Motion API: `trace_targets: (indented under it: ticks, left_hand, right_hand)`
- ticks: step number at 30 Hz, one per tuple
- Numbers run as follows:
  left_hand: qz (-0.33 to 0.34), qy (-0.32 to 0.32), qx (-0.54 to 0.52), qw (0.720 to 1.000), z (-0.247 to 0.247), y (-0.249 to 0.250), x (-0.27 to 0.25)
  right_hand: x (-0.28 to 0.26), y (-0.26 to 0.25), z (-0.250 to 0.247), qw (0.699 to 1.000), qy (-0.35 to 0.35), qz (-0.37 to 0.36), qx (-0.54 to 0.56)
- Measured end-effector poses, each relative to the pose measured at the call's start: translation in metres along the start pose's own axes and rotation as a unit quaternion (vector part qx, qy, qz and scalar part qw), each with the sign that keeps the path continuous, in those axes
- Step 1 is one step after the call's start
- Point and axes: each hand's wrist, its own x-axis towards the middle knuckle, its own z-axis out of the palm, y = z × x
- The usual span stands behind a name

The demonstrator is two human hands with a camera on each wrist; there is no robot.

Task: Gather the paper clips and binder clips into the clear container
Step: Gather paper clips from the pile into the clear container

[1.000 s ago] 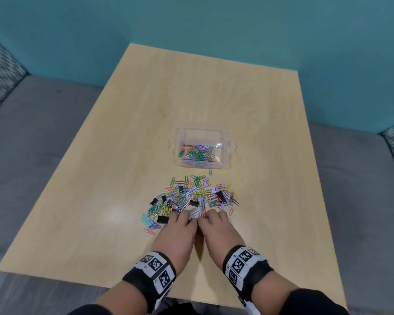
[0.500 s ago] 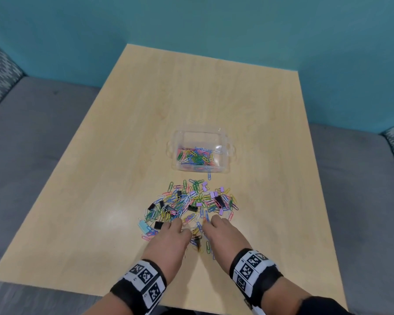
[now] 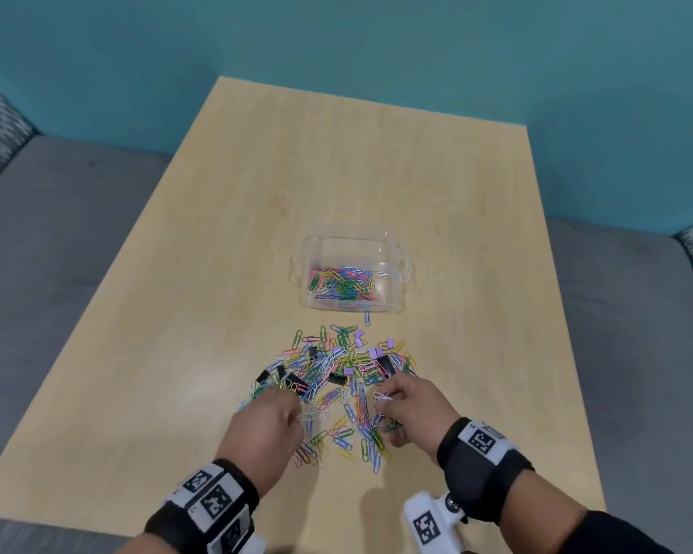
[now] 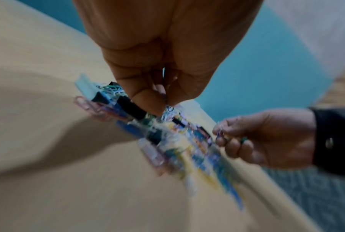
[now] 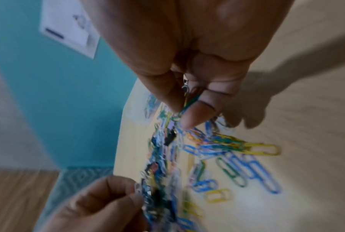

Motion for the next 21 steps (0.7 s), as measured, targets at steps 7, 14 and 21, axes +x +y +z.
trace_targets:
  ticks: [7, 14, 21]
  left_hand:
    - [-0.061, 0.02, -0.211, 0.975, -0.049, 0.04, 0.064]
    - [-0.077, 0.061, -0.273, 0.957, -0.07, 0.074, 0.145]
    - [-0.053, 0.061, -0.268, 0.96, -0.073, 0.068, 0.117]
  right_hand:
    - [0.012, -0.073, -0.006, 0.975, -0.057, -0.015, 0.216]
    - [0.042, -0.148, 0.002, 0.962, 0.013, -0.078, 0.261]
    - [0.019, -0.132, -0.013, 0.981, 0.018, -0.109, 0.163]
